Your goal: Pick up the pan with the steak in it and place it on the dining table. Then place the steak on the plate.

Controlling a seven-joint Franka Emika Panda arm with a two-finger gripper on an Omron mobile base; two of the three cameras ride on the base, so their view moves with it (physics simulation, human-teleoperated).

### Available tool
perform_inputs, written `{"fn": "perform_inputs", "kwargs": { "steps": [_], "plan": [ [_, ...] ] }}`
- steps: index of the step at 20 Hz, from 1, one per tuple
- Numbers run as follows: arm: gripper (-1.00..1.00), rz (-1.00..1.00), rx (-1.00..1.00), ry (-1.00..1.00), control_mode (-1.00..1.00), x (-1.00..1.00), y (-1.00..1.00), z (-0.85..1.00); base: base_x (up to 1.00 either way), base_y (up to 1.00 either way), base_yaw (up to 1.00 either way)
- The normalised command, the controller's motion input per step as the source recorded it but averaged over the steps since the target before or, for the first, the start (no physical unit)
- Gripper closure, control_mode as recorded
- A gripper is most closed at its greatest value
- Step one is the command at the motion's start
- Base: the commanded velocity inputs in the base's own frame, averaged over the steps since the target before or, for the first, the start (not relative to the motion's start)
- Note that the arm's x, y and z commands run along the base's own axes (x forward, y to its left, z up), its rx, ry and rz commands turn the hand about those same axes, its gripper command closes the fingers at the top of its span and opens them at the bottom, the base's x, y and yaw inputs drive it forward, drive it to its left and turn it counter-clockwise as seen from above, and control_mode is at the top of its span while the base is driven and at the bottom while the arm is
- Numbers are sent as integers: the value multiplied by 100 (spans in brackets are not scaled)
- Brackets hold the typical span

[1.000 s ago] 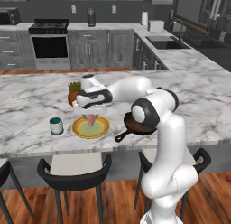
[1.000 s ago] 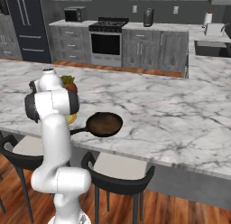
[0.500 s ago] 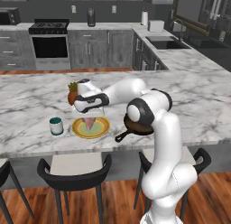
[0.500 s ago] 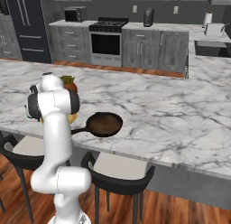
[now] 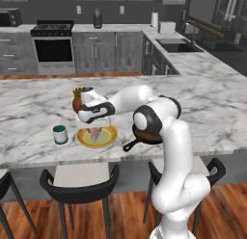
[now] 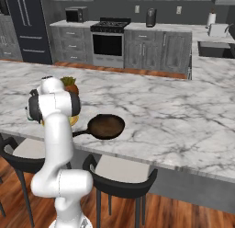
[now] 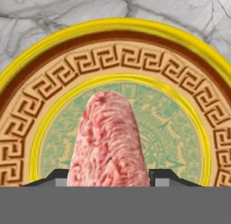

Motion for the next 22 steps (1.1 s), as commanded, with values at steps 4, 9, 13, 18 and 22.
{"fn": "perform_inputs", "kwargs": {
  "steps": [4,9,13,18,22],
  "plan": [
    [-100,0,0,0,-100,4,0,0,0,0,0],
    [-100,0,5,-1,-100,9,0,15,0,0,0],
    [-100,-1,4,0,-100,19,0,19,0,0,0],
    [-100,-2,4,0,-100,21,0,22,0,0,0],
    [-100,-2,8,-6,-100,-13,-5,60,0,0,0]
  ]
}}
